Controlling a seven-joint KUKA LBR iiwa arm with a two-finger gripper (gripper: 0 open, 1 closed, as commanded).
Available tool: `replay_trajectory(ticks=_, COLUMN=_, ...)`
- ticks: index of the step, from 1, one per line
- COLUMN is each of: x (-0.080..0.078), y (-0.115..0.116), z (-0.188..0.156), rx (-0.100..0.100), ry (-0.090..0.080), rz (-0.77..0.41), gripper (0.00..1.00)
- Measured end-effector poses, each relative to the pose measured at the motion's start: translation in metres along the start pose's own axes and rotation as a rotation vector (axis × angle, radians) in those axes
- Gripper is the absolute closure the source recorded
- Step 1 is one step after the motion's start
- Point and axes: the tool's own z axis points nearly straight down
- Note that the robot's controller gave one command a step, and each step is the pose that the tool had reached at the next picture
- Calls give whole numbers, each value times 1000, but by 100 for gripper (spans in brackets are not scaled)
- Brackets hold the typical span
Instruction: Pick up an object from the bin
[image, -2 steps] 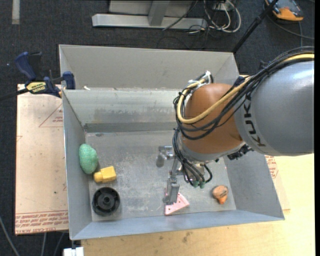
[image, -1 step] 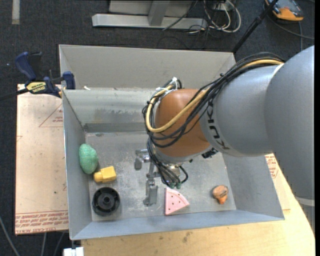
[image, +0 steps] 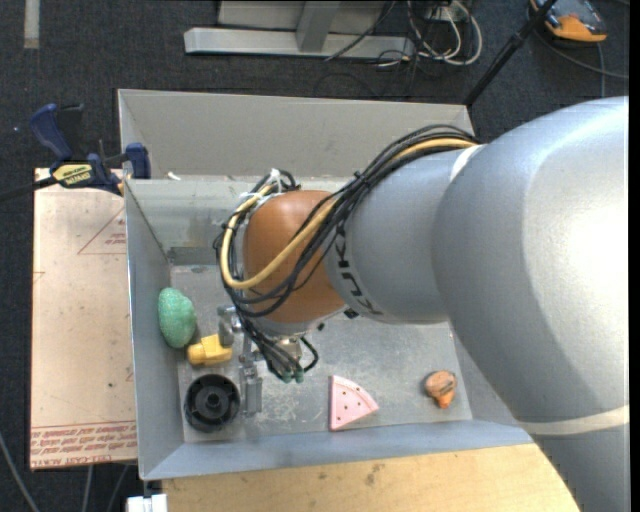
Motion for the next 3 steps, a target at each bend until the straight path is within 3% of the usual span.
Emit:
replay_trajectory(ticks=1, x=0, y=-20, z=-30, rx=1, ry=15, rz=1, gripper=0)
replay_trajectory(ticks=2, x=-18, y=-47, z=-59, rx=0, ry=-6, rz=48, gripper=0)
replay_trajectory(ticks=3, x=-44, y=-29, z=-63, rx=3, ry=6, rz=110, gripper=0)
